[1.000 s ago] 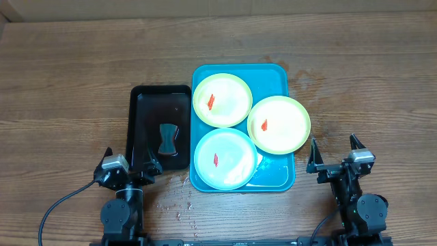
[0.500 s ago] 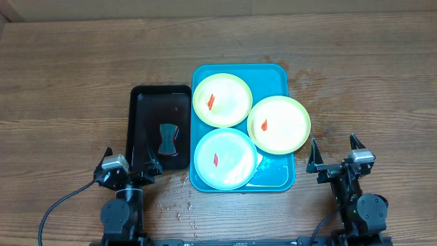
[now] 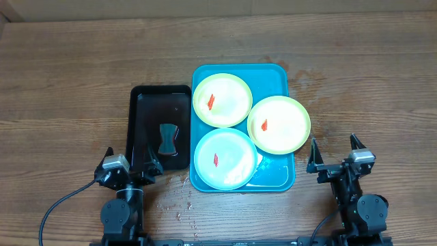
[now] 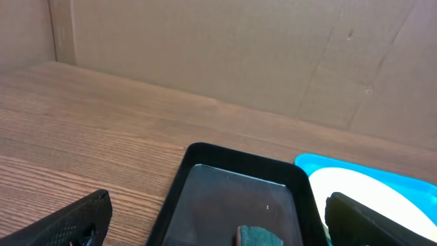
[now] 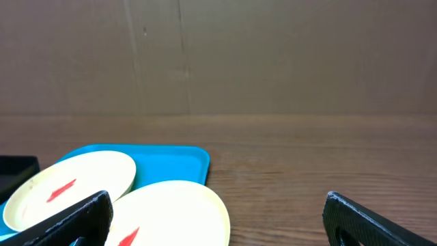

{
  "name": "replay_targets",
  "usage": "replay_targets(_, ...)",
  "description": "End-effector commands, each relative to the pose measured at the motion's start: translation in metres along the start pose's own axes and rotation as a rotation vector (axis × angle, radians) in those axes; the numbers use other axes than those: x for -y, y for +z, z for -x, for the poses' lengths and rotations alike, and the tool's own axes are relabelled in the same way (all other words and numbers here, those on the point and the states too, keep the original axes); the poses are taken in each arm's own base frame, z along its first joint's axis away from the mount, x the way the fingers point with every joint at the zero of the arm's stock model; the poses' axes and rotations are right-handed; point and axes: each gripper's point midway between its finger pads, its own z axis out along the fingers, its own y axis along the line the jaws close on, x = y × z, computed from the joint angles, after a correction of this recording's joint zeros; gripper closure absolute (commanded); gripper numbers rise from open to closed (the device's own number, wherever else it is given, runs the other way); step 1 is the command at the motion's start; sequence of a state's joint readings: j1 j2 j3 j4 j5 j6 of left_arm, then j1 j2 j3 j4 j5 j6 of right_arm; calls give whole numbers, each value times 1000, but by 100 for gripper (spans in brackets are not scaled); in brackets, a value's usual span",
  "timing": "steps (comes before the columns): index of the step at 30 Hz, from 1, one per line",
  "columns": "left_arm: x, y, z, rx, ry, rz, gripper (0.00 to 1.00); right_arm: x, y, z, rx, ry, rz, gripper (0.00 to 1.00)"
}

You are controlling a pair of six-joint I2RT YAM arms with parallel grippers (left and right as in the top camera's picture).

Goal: Clean dirty plates on tray and stack at the side

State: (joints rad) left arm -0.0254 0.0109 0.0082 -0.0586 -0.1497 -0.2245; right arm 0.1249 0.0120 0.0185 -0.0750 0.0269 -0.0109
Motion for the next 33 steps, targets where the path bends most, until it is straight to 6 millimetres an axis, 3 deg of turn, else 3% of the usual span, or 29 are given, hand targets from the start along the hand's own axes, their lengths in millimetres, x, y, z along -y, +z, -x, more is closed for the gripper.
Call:
replay_targets(1, -1, 0, 4, 22, 24, 5, 0, 2, 0, 3, 25, 5, -9, 0)
replay_targets(33, -3, 0, -1, -1, 27, 14, 0, 0, 0, -6, -14, 12, 4, 0)
